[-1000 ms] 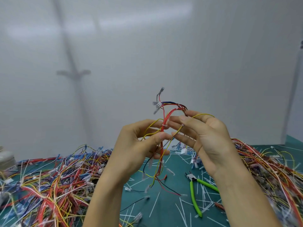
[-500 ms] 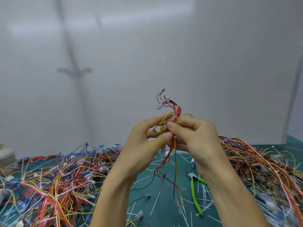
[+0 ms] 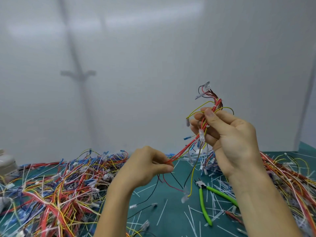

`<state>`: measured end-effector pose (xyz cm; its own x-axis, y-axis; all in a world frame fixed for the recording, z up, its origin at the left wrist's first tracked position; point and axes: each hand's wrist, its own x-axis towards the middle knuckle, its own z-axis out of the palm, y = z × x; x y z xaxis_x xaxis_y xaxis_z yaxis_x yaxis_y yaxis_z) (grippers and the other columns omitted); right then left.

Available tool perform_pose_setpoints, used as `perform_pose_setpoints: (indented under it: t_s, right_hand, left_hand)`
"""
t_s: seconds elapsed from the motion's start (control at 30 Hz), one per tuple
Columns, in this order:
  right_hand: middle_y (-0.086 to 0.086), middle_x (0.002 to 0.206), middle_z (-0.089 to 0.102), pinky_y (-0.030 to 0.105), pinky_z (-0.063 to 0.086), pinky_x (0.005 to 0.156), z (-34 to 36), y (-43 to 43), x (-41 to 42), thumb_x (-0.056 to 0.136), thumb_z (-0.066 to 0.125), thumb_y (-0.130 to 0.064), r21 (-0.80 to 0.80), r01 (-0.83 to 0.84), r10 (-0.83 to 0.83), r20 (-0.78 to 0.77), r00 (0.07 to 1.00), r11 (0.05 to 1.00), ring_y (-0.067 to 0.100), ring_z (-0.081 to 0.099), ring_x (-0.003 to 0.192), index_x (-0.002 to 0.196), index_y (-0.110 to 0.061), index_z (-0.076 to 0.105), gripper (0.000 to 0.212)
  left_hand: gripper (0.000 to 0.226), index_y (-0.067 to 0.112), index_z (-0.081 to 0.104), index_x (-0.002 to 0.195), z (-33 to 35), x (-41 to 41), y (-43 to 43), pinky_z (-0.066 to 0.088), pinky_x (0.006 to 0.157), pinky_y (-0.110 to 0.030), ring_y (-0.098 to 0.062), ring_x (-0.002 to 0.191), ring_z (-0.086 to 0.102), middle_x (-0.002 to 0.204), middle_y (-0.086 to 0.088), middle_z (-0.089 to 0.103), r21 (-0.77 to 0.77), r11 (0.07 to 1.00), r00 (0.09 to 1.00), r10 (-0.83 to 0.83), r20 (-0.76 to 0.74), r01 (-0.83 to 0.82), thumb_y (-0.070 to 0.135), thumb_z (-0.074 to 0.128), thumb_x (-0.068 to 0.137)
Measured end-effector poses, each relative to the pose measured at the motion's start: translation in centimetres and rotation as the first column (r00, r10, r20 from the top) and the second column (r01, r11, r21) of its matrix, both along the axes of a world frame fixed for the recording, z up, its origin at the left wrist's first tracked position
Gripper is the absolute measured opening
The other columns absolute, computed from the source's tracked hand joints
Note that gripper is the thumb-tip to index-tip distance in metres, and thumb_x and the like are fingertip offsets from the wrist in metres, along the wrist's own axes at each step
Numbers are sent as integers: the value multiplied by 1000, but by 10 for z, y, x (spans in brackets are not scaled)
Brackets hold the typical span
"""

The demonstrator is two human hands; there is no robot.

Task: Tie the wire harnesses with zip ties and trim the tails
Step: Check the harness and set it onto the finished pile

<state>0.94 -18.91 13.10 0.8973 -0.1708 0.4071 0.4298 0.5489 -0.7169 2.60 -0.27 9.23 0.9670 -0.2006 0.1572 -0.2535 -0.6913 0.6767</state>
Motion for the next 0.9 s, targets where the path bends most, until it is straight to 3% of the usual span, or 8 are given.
perform_pose_setpoints:
  t_s: [0.13,0.2,0.27,0.37,0.47,0.67,0.77,0.9]
  right_hand:
    - [8,70,73,25,58,59,2,-1,-2,89,63,-7,20,18,-18,13,1000,1000,19,72,61,65,-9,77,28]
    - [6,70,73,24,58,59,4,-3,-4,90,63,-8,13,46,-46,23,999,999,18,72,61,65,-10,76,29]
    - [6,71,73,22,57,58,5,-6,-5,90,63,-10,13,69,-69,35,997,998,17,71,61,70,-10,75,23]
    - [4,71,73,20,55,56,7,-11,-7,85,65,-14,-4,70,-70,41,997,998,15,71,60,78,-9,73,12]
    - [2,69,73,19,54,54,6,-11,-6,86,64,-13,-21,16,-16,0,1000,1000,14,70,59,79,-7,71,12]
    - [3,69,73,19,54,51,4,-9,-3,84,63,-13,10,-59,59,-67,996,998,13,70,58,84,-3,69,12]
    - [3,70,73,20,53,50,3,-6,-2,80,64,-15,-10,-93,92,-72,993,996,13,70,58,86,-3,69,14]
    - [3,71,73,20,53,50,3,-5,-3,76,65,-17,-25,-120,118,-60,991,992,13,69,57,86,-3,69,18]
  left_hand:
    - [21,28,77,105,-3,1,10,52,83,-27,2,84,66,92,8,77,65,998,999,14,-31,-12,30,76,84]
    - [14,31,79,98,-4,2,11,48,62,-26,0,64,56,72,12,73,102,994,999,35,19,-37,27,75,85]
    - [8,32,80,90,-4,2,10,32,45,-14,3,47,46,49,20,59,79,995,994,51,97,-58,28,76,84]
    - [7,35,79,85,1,1,5,34,49,-10,6,50,55,61,20,66,-29,998,976,65,209,-60,29,79,80]
    - [13,34,79,83,6,-2,-1,40,54,-11,-4,54,66,79,19,69,-144,989,961,61,269,-23,21,79,80]
    - [17,18,78,82,14,-12,-13,61,60,-37,-24,53,71,72,2,70,-424,906,974,86,210,11,6,69,88]
    - [27,21,76,82,19,-17,-24,56,51,-31,-28,51,70,69,-1,69,-465,882,960,67,271,70,-2,62,84]
    - [42,24,76,82,19,-18,-30,58,55,-30,-26,58,72,62,-5,70,-439,896,950,74,302,69,-10,51,79]
